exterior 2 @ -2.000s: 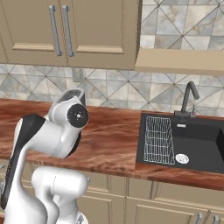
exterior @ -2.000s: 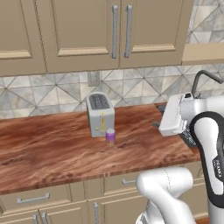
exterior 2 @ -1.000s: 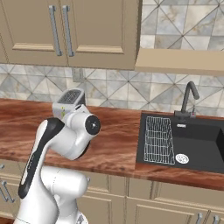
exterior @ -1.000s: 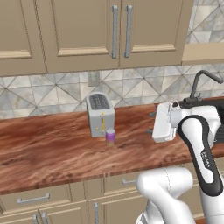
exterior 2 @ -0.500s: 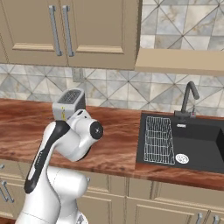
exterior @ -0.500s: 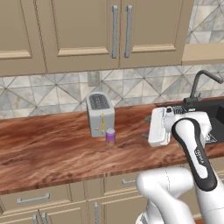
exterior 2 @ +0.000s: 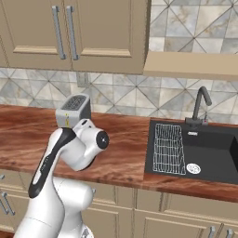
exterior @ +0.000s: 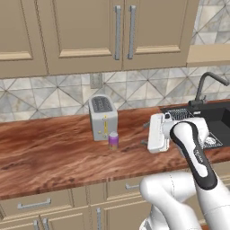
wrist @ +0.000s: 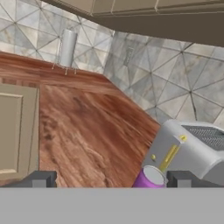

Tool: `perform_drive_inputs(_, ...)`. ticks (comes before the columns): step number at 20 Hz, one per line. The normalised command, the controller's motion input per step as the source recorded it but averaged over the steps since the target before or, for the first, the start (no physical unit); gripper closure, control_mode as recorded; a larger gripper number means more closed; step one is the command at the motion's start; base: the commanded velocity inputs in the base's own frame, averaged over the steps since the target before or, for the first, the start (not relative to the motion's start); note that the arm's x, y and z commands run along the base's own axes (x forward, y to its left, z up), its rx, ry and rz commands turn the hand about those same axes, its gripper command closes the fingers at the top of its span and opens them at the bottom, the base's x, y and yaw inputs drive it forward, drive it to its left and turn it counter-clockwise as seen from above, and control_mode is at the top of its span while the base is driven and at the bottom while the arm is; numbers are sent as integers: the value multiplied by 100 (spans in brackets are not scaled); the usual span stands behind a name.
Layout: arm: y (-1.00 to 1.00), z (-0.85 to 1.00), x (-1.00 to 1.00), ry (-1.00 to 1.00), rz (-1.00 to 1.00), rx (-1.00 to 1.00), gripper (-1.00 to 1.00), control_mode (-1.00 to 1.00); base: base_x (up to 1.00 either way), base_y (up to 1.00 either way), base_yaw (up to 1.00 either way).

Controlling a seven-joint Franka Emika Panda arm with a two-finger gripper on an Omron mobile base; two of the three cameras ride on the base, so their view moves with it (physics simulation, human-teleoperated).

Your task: Four empty soda cans are scattered around the kitchen. Gather all the cans and cluster them next to the stove for recycling.

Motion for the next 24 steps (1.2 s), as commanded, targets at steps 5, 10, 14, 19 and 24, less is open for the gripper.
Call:
perform_drive_inputs(5,14,-23,16,0,3,0,-100,-100,0,0,0)
perform_drive_inputs(10,11,-23,18,4,3,0,-100,-100,0,0,0)
perform_drive_inputs(14,13,-28,11,4,3,0,-100,-100,0,0,0)
perform_drive_inputs(19,16,-29,5,2,3,0,-100,-100,0,0,0)
perform_drive_inputs(24,16,-17,6,2,1,0,-100,-100,0,0,0)
